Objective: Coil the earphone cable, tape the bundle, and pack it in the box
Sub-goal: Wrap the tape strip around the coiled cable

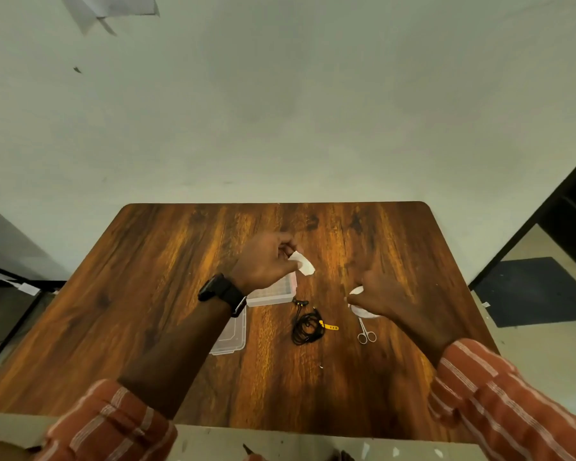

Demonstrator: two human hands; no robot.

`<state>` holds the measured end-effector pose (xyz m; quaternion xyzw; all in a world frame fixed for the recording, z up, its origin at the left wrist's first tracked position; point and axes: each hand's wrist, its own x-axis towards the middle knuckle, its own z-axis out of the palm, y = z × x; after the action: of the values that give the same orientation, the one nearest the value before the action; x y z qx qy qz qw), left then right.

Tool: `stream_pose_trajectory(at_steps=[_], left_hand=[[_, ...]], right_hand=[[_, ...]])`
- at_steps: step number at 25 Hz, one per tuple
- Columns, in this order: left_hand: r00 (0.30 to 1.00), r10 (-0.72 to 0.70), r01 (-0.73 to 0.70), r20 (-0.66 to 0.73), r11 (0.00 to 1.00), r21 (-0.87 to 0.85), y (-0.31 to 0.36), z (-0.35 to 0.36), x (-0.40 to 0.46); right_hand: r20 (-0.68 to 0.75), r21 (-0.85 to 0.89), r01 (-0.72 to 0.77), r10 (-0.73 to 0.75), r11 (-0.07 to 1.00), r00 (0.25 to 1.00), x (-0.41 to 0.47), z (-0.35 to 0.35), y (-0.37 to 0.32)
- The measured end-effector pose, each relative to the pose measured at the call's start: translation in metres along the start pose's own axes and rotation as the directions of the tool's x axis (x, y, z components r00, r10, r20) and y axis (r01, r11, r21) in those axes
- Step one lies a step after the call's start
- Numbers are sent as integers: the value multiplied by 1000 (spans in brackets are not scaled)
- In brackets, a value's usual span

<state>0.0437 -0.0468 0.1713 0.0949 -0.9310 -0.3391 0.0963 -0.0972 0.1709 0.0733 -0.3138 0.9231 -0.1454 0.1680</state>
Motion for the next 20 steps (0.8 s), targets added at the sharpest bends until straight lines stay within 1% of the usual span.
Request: stream_pose_trajectory(at_steps=[1, 2, 4, 6, 7, 8, 9, 10, 11, 12, 13, 14, 15, 16, 17, 19, 20], left_hand=[[999, -45, 46, 10, 993, -110, -1, 5, -6], [996, -88, 92, 26, 971, -220, -2, 11, -11], [985, -164, 174, 59, 898, -404, -5, 24, -23], [969, -230, 246, 94, 827, -506, -10, 37, -32], [958, -265, 283, 114, 788, -547, -11, 42, -36], [944, -304, 320, 130, 740, -591, -12, 46, -38], [927, -345, 356, 147, 684, -637, -14, 49, -38], [908, -384, 389, 166, 628, -675, -15, 51, -38], [893, -411, 414, 185, 584, -699, -17, 52, -35], [882, -425, 431, 205, 549, -716, -18, 53, -32], [873, -432, 446, 225, 525, -725, -18, 53, -29], [866, -433, 462, 249, 506, -728, -17, 53, -26], [858, -435, 479, 272, 491, -727, -16, 54, -22], [849, -435, 501, 300, 481, -719, -13, 54, -19], [838, -433, 524, 331, 473, -708, -10, 53, -15], [818, -415, 566, 398, 459, -685, -5, 52, -8], [806, -410, 586, 428, 443, -679, -5, 52, -4]], right_hand=[[50, 51, -54, 52, 997, 997, 6, 11, 10], [93, 139, -114, 102, 984, 990, 13, 24, 20], [173, 350, -240, 189, 905, 967, 15, 45, 34], [171, 335, -232, 183, 913, 968, 21, 66, 56], [141, 295, -209, 174, 932, 975, 22, 76, 67], [94, 305, -213, 194, 928, 977, 19, 81, 69], [-27, 251, -141, 152, 958, 988, 15, 82, 66], [-164, 237, -56, 97, 970, 982, 10, 79, 54], [-294, 212, 65, 0, 975, 956, -2, 70, 34], [-419, 157, 204, -122, 966, 900, -15, 57, 11], [-530, 96, 326, -229, 940, 816, -27, 43, -11], [-606, 10, 433, -339, 901, 720, -35, 36, -25], [-640, -77, 501, -428, 862, 638, -40, 28, -36], [-642, -117, 528, -470, 841, 606, -39, 22, -39], [-635, -143, 544, -498, 827, 590, -35, 17, -41], [-630, -138, 577, -521, 805, 576, -25, 11, -38], [-632, -140, 601, -538, 787, 558, -22, 7, -36]])
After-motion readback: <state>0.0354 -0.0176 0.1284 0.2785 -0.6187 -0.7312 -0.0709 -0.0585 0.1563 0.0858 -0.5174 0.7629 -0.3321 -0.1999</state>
